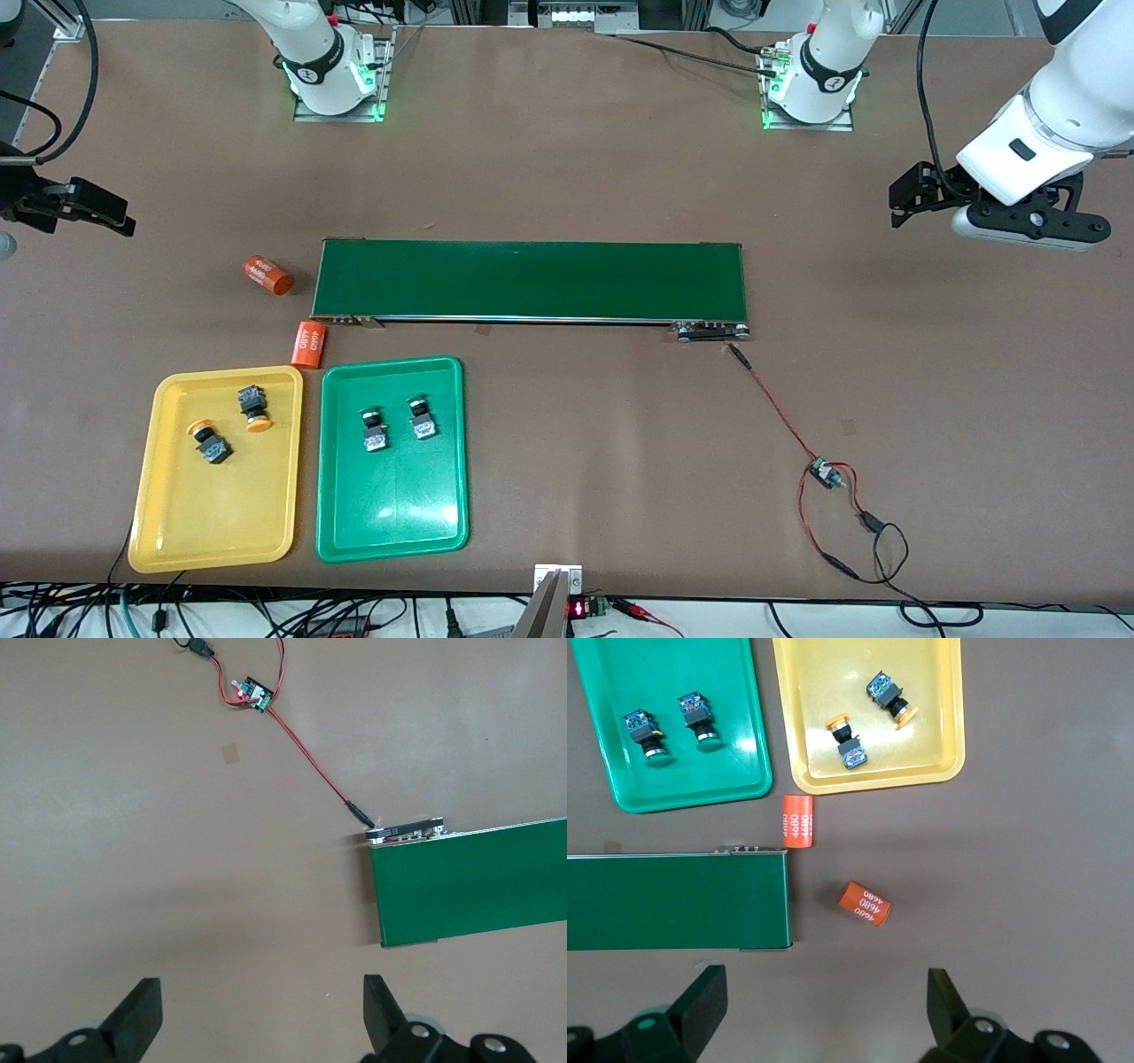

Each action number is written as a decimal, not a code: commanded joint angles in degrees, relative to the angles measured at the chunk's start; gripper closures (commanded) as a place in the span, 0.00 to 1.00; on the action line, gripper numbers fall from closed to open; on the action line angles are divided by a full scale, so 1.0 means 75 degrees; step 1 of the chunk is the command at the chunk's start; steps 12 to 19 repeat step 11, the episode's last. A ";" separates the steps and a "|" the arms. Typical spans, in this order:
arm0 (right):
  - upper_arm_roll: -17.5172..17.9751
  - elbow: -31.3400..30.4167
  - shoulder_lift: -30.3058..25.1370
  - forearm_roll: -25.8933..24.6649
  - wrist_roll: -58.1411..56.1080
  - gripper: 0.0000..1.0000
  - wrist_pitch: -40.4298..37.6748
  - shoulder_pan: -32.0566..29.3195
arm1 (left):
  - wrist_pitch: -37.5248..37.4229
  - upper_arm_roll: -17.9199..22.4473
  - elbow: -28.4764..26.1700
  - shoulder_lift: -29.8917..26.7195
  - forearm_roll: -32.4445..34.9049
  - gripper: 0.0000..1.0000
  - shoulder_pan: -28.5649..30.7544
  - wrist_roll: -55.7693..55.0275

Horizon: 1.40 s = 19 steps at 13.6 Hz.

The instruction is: Sort buttons by color to trays

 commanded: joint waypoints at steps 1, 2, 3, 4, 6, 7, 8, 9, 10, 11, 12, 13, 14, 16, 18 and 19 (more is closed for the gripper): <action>-0.0022 -0.0450 -0.0418 -0.0099 0.0006 0.00 0.0189 0.0056 | -0.0175 0.0013 0.0172 0.0029 0.0019 0.00 -0.0033 -0.0100; -0.0022 -0.0450 -0.0418 -0.0099 0.0006 0.00 0.0154 0.0056 | -0.0175 0.0013 0.0172 0.0017 0.0008 0.00 -0.0033 -0.0100; -0.0010 -0.0415 -0.0418 -0.0123 -0.0006 0.00 0.0049 0.0056 | -0.0175 0.0013 0.0172 0.0029 0.0008 0.00 -0.0033 -0.0100; 0.0002 -0.0368 -0.0406 -0.0123 0.0006 0.00 0.0002 0.0079 | -0.0175 0.0013 0.0172 0.0029 0.0019 0.00 -0.0045 -0.0100; -0.0033 -0.0309 -0.0418 -0.0088 0.0006 0.00 -0.0057 0.0021 | -0.0175 0.0013 0.0172 0.0029 0.0008 0.00 -0.0033 -0.0100; -0.0056 -0.0297 -0.0418 -0.0065 0.0006 0.00 -0.0080 0.0009 | -0.0175 0.0013 0.0172 0.0029 0.0019 0.00 -0.0045 -0.0100; -0.0045 -0.0286 -0.0418 -0.0053 0.0006 0.00 -0.0081 0.0009 | -0.0175 0.0013 0.0172 0.0029 0.0008 0.00 -0.0045 -0.0100; -0.0022 -0.0285 -0.0418 -0.0076 -0.0006 0.00 -0.0081 0.0021 | -0.0175 0.0013 0.0172 0.0029 0.0008 0.00 -0.0045 -0.0100; 0.0013 -0.0285 -0.0418 -0.0122 -0.0029 0.00 -0.0081 0.0067 | -0.0175 0.0013 0.0172 0.0017 0.0008 0.00 -0.0045 -0.0100; 0.0025 -0.0285 -0.0418 -0.0123 -0.0029 0.00 -0.0081 0.0079 | -0.0175 0.0013 0.0172 0.0029 0.0008 0.00 -0.0045 -0.0100; 0.0025 -0.0285 -0.0418 -0.0123 -0.0029 0.00 -0.0081 0.0079 | -0.0175 0.0013 0.0172 0.0029 0.0008 0.00 -0.0045 -0.0100; 0.0025 -0.0285 -0.0418 -0.0123 -0.0029 0.00 -0.0081 0.0079 | -0.0175 0.0013 0.0172 0.0029 0.0008 0.00 -0.0045 -0.0100; 0.0025 -0.0285 -0.0418 -0.0123 -0.0029 0.00 -0.0081 0.0079 | -0.0175 0.0013 0.0172 0.0029 0.0008 0.00 -0.0045 -0.0100; 0.0025 -0.0285 -0.0418 -0.0123 -0.0029 0.00 -0.0081 0.0079 | -0.0175 0.0013 0.0172 0.0029 0.0008 0.00 -0.0045 -0.0100; 0.0025 -0.0285 -0.0418 -0.0123 -0.0029 0.00 -0.0081 0.0079 | -0.0175 0.0013 0.0172 0.0029 0.0008 0.00 -0.0045 -0.0100; 0.0025 -0.0285 -0.0418 -0.0123 -0.0029 0.00 -0.0081 0.0079 | -0.0175 0.0013 0.0172 0.0029 0.0008 0.00 -0.0045 -0.0100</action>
